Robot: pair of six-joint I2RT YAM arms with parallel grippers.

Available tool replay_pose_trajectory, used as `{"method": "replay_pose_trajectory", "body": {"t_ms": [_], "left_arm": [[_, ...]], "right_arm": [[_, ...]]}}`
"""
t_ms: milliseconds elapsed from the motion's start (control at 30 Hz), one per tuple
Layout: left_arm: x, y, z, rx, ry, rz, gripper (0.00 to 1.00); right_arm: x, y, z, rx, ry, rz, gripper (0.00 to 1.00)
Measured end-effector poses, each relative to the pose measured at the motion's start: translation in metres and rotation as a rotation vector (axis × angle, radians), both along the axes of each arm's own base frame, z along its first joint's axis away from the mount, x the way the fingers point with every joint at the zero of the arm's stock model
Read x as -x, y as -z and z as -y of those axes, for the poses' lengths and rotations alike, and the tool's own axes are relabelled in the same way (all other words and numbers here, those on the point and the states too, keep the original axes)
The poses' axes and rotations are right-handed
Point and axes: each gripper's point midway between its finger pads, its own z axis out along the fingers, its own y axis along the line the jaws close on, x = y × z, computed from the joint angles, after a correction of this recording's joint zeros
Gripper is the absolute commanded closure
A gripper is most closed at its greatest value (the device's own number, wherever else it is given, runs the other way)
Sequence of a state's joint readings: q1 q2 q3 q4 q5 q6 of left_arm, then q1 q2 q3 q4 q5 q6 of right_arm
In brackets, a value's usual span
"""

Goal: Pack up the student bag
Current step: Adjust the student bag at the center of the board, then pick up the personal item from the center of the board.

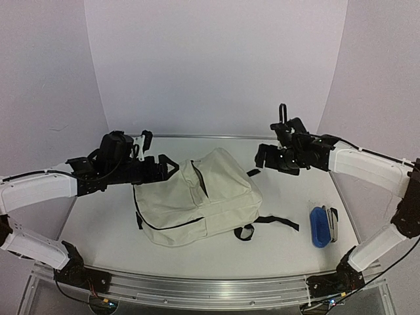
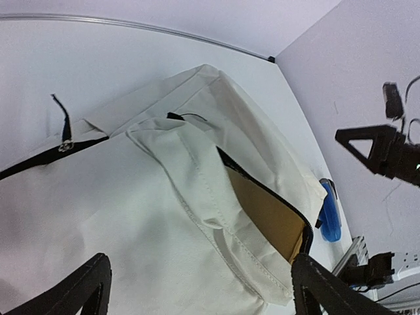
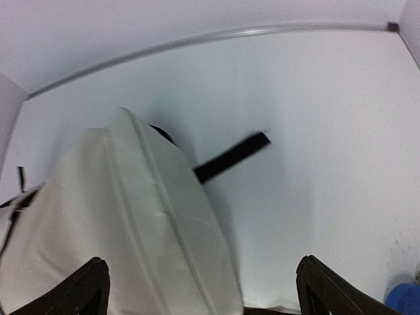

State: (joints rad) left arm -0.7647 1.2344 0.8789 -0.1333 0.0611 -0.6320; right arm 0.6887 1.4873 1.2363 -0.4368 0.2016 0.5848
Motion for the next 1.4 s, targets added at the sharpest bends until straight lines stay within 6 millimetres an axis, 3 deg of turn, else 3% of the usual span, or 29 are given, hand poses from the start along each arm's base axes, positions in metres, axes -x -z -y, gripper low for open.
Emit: {"method": "replay_pose_trajectory", "body": {"t_ms": [167, 267, 400, 567, 733, 1067, 1400], "left_arm": [[-0.002, -0.001, -0.022, 0.000, -0.044, 0.005, 0.00], [-0.008, -0.004, -0.031, 0.013, -0.059, 0.002, 0.00], [-0.013, -0.002, -0.039, 0.013, -0.076, -0.012, 0.00], [-0.010, 0.004, -0.040, 0.003, -0.068, -0.031, 0.00], [-0.005, 0.014, -0.039, -0.003, -0.048, -0.052, 0.00], [-0.002, 0.019, -0.035, 0.005, -0.020, -0.067, 0.00], [-0.001, 0.021, -0.034, 0.012, -0.012, -0.069, 0.00]], "right_arm": [[0.010, 0.072, 0.080, 0.078, 0.177, -0.199, 0.02], [0.020, 0.104, 0.127, 0.099, 0.300, -0.297, 0.02], [0.040, 0.128, 0.175, 0.093, 0.449, -0.378, 0.02], [0.058, 0.133, 0.204, 0.068, 0.574, -0.407, 0.02], [0.079, 0.134, 0.220, 0.049, 0.659, -0.427, 0.02], [0.112, 0.158, 0.217, 0.042, 0.661, -0.543, 0.02], [0.115, 0.172, 0.210, 0.034, 0.629, -0.596, 0.06]]}}
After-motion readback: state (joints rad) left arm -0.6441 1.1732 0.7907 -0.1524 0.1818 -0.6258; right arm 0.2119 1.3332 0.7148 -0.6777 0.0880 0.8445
